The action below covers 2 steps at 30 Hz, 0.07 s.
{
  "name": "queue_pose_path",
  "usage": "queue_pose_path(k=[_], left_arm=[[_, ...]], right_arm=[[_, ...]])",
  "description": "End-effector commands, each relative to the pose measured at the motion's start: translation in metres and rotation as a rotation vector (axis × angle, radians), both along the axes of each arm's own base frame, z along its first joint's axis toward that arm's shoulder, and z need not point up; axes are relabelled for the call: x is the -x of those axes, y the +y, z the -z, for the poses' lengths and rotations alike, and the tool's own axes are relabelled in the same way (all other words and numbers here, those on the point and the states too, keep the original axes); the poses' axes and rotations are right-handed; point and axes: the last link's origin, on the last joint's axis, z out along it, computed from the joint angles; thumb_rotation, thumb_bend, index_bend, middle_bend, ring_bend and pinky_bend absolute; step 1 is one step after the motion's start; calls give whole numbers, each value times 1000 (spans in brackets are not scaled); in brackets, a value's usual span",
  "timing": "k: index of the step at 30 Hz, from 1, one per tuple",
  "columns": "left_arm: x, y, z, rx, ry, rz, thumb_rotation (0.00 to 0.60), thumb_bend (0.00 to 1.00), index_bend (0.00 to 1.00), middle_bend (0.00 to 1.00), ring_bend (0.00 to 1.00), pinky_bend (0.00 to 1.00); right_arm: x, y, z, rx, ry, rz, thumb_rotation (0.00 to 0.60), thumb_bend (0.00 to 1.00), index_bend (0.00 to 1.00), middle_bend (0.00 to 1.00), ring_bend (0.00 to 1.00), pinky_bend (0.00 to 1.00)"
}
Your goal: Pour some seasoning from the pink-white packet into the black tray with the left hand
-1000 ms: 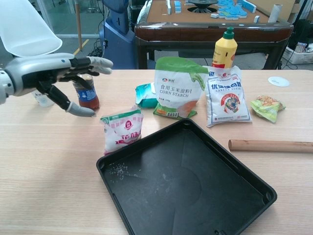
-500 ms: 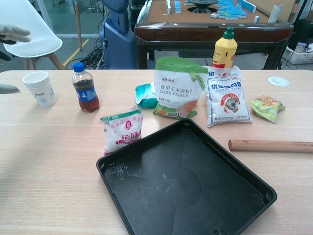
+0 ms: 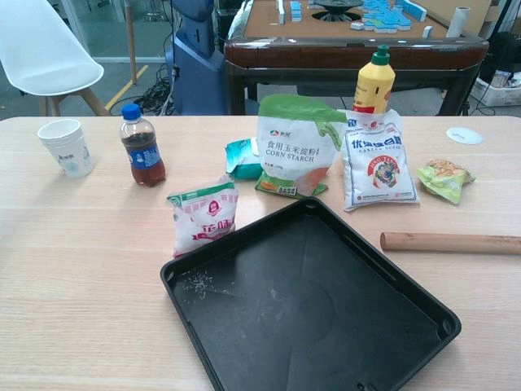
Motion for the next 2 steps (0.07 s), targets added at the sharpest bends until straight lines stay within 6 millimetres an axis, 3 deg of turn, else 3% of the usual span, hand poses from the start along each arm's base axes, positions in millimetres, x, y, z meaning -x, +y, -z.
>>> queue_pose_path(k=[1, 2], left_arm=[[2, -10, 2, 8, 8, -15, 600, 154, 0, 47, 0, 139], [2, -13, 2, 11, 5, -23, 600, 154, 0, 47, 0, 139]], right_arm=[[-2, -1, 3, 3, 2, -18, 600, 157, 277, 296, 132, 109], [-2, -1, 4, 7, 4, -28, 600, 157, 277, 296, 132, 109]])
